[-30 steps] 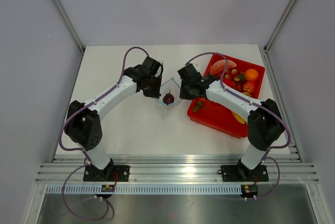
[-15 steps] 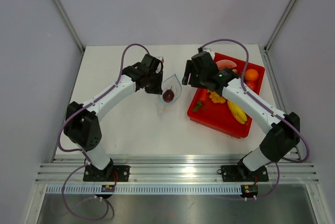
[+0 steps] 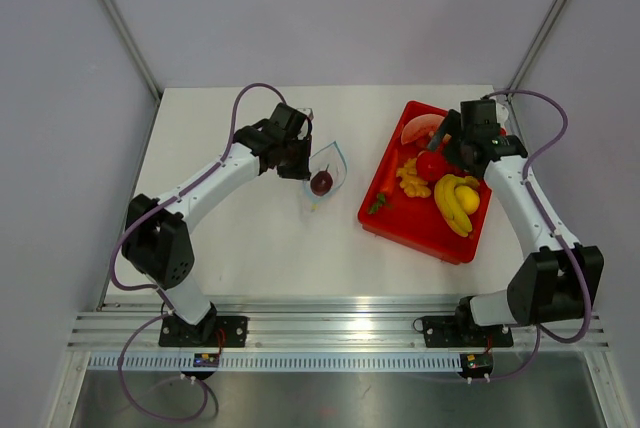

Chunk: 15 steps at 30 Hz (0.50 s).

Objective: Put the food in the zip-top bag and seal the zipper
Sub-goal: Pick up the fake vegetable from the bin.

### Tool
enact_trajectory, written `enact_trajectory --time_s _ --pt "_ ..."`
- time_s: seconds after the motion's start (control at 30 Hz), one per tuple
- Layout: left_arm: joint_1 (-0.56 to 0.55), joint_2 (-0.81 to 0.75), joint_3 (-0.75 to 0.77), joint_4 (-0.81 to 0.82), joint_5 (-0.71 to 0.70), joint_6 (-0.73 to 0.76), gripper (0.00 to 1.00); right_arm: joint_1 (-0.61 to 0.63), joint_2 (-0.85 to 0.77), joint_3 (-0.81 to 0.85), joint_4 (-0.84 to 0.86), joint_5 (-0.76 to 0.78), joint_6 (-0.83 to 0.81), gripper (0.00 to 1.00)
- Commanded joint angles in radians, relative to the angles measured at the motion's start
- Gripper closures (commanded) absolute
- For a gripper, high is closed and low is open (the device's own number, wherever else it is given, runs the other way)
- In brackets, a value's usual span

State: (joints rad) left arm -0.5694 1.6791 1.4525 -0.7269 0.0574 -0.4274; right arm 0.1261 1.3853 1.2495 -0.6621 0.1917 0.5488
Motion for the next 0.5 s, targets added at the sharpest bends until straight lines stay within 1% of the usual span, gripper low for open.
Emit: enact_trajectory --time_s 0.0,0.13,0.47 --pt "0.002 -0.007 0.042 0.040 0.024 -0.008 1.00 -0.039 0.050 -0.006 0.022 -0.038 -0.039 0.01" --pt "0.002 -0.006 0.042 0.037 0.022 -0.005 1.00 -0.046 0.138 0.022 0.039 -0.063 -0.058 0.00" --pt "0.002 -0.010 0.039 0.034 0.025 -0.001 1.00 -0.066 0.293 0.088 0.093 -0.124 -0.090 0.00"
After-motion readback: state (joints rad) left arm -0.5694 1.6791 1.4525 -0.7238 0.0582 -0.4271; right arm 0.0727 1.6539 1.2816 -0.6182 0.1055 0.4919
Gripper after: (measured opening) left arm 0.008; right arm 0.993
